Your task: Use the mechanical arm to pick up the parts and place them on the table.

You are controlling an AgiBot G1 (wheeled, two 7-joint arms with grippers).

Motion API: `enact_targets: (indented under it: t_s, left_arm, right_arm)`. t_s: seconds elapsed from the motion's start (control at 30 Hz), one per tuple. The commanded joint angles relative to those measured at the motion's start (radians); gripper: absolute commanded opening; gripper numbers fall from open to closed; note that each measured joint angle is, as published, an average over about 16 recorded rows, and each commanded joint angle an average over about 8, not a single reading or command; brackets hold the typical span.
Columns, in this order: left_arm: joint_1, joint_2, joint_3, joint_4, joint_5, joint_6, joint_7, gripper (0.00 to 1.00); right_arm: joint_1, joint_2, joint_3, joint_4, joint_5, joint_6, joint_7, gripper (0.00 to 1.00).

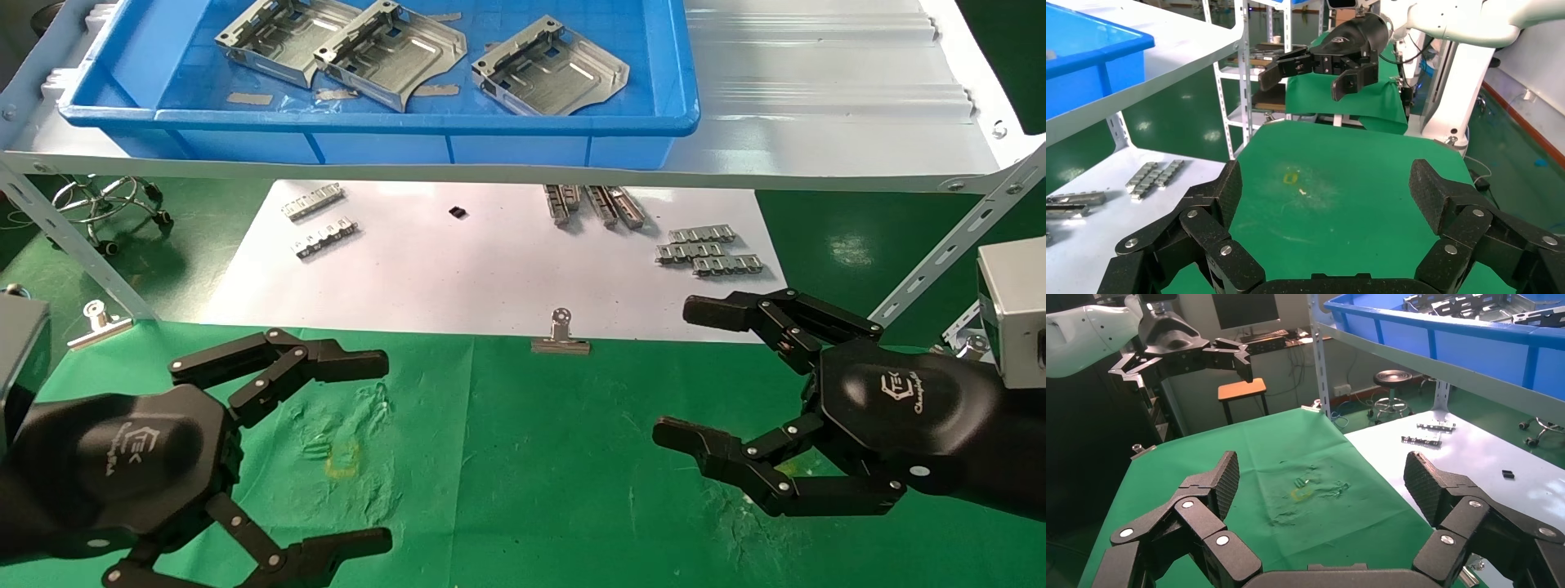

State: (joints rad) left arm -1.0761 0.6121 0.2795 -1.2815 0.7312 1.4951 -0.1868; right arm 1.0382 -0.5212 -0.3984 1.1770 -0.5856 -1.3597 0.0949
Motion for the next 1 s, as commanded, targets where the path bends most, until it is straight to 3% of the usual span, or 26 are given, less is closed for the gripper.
enact_targets:
  t_s: [0.03, 0.4, 0.43, 0.67, 0.7, 1.0]
  left_arm:
    - [0.0, 0.0, 0.0, 0.0, 0.0, 0.0, 0.0, 1.0]
    - [0.0, 0.0, 0.0, 0.0, 0.0, 0.0, 0.0, 1.0]
    - [0.0, 0.0, 0.0, 0.0, 0.0, 0.0, 0.0, 1.0]
    - [0.0, 0.0, 0.0, 0.0, 0.0, 0.0, 0.0, 1.0]
    - [0.0, 0.0, 0.0, 0.0, 0.0, -0.001, 0.0, 1.0]
    - [-0.026, 0.045, 0.009, 0.025, 0.037, -0.069, 0.004, 1.0]
  right_arm:
    - [0.0, 0.0, 0.0, 0.0, 0.0, 0.0, 0.0, 1.0]
    - [0.0, 0.0, 0.0, 0.0, 0.0, 0.0, 0.0, 1.0]
    - [0.0, 0.0, 0.0, 0.0, 0.0, 0.0, 0.0, 0.94]
    - [0.0, 0.0, 0.0, 0.0, 0.0, 0.0, 0.0, 0.07]
    - [0.0, 0.0, 0.0, 0.0, 0.0, 0.0, 0.0, 0.0]
    - [0.0, 0.0, 0.0, 0.0, 0.0, 0.0, 0.0, 0.0]
